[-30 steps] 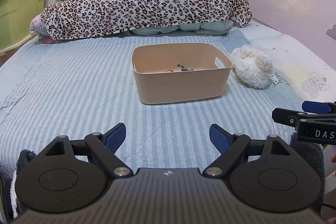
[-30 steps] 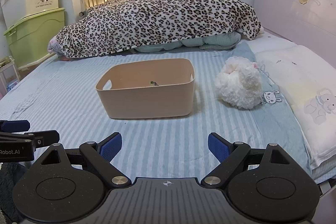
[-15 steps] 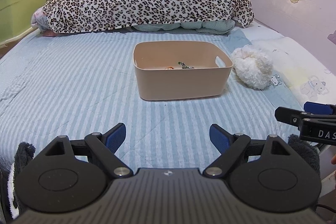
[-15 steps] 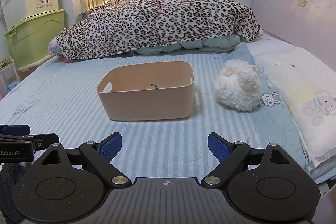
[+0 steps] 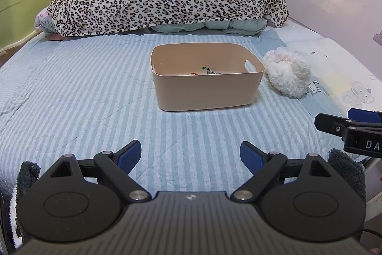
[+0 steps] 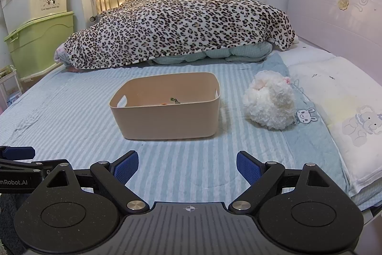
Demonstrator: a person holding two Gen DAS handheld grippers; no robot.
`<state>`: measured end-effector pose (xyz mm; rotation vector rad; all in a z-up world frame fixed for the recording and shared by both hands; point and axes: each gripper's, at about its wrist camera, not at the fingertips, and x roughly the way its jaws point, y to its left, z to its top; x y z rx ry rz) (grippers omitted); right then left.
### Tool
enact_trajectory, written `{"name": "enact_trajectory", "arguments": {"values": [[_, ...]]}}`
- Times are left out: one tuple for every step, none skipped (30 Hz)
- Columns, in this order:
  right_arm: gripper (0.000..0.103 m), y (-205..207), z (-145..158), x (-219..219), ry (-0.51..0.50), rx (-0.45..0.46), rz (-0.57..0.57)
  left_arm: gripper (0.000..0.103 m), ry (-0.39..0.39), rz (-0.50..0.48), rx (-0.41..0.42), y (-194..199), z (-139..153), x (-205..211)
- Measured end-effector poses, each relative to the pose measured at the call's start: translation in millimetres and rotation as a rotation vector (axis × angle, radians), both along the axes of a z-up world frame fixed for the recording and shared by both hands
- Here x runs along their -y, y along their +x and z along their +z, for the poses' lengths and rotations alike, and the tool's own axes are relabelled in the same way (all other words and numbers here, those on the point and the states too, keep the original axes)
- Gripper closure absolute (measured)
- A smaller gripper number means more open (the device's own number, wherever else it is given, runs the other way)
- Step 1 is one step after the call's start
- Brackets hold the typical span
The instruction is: Organize objects
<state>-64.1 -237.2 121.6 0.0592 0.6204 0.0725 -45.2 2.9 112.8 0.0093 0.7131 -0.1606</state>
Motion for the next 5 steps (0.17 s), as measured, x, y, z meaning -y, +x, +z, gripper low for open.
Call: {"name": "enact_trajectory", "arguments": {"values": [[0.013, 0.2, 0.3, -0.1, -0.001, 0.001, 0.0, 0.013, 0.0, 0.001, 0.0, 0.0, -0.4, 0.1], [0.013, 0.4, 0.3, -0.4, -0.001, 0.001, 0.001, 0.013, 0.001, -0.001, 0.0, 0.0, -0.4, -0.2], [0.013, 0.7, 0.4, -0.7, -0.001, 0.0, 0.001, 0.013, 0.001, -0.001, 0.0, -0.1, -0.4, -0.1], [0.013, 0.9, 0.3, -0.8, -0.001, 0.0, 0.002, 0.013, 0.002, -0.002, 0.0, 0.2, -0.6, -0.1], [0.013, 0.8, 0.3, -1.1, -0.001, 0.0, 0.002, 0.013, 0.004, -0.004, 0.0, 0.1, -0.7, 0.3]]}}
